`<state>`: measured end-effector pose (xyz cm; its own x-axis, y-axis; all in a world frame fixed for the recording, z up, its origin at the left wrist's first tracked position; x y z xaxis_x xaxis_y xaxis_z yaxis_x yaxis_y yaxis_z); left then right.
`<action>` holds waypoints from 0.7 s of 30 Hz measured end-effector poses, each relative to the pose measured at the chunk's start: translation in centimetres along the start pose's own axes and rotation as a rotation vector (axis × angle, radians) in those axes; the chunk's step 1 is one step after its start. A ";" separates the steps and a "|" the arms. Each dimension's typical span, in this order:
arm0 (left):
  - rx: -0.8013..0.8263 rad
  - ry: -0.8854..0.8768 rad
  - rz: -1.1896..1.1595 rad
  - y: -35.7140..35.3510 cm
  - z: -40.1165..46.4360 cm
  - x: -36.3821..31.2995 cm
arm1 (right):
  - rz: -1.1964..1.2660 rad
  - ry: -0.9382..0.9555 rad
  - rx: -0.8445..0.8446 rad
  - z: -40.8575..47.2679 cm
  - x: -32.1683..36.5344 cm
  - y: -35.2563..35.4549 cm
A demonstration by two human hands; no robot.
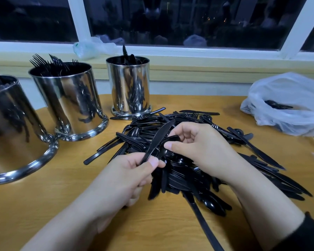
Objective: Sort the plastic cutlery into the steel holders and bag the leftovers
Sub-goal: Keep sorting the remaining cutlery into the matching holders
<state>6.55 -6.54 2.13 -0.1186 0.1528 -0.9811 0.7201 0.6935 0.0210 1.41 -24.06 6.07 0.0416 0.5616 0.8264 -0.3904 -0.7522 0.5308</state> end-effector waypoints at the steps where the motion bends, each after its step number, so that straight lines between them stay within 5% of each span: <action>1: -0.011 -0.015 0.010 0.1 0.1 0.0 | 0.001 0.004 -0.001 -0.1 0.1 0.5; 9: -0.190 -0.056 -0.022 0.7 1.2 -0.2 | 0.026 -0.037 -0.433 -0.9 -3.0 9.5; 21: -0.265 -0.091 -0.030 -1.7 2.4 -0.3 | -0.489 -0.170 -0.136 -1.2 -6.6 9.0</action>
<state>7.03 -9.41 1.98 -0.0664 0.0741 -0.9950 0.5120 0.8585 0.0297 -3.46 -34.13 5.24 0.3926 0.7631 0.5134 -0.4033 -0.3589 0.8418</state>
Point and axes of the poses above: each hand's wrist, its own z-axis towards the middle knuckle, its own y-axis out of the back of the hand, x = y × z, the point moved 6 cm from there along z, towards the middle knuckle, and after that the axes turned 3 degrees about -x, right-handed, at the moved point
